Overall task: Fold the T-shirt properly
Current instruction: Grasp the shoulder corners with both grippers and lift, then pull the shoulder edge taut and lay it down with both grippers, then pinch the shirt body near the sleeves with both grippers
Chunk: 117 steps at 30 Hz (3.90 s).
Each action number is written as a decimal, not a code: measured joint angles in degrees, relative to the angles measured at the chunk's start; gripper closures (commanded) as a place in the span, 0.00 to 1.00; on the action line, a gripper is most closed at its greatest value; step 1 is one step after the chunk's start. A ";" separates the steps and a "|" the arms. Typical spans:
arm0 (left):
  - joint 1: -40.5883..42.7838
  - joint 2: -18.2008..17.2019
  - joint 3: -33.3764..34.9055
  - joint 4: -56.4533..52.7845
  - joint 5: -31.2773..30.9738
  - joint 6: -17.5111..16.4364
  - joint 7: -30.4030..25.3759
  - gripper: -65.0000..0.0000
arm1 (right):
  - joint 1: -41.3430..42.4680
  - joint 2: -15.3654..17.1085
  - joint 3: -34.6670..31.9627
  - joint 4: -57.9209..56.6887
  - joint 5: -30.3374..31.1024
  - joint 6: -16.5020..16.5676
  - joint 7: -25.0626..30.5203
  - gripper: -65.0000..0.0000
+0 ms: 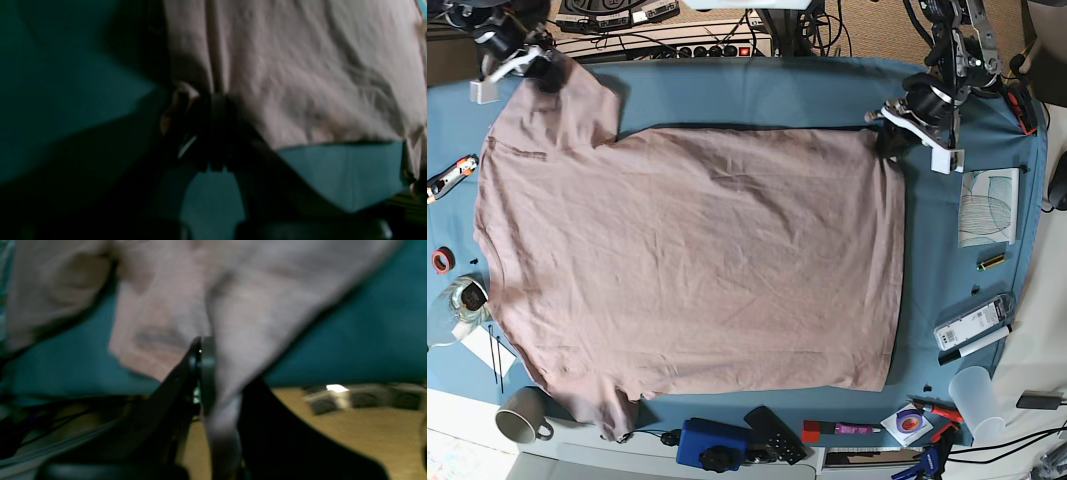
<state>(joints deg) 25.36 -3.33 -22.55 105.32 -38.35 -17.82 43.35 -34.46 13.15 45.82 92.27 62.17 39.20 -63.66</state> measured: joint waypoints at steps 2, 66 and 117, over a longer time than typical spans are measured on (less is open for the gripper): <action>1.86 0.00 0.00 3.10 0.33 0.59 0.17 1.00 | -0.66 0.02 1.03 2.67 0.26 0.26 -0.35 1.00; 7.50 -1.14 -8.83 13.66 4.74 4.87 -0.33 1.00 | 1.81 2.25 1.03 13.00 -12.52 0.79 0.55 1.00; -26.36 -14.16 13.84 -8.39 16.02 4.07 -4.68 1.00 | 20.35 5.57 -14.12 2.84 -33.77 -3.19 9.92 1.00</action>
<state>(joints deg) -0.99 -17.50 -8.71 96.92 -22.33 -13.76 38.68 -14.11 18.72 31.70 95.11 28.40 36.01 -53.74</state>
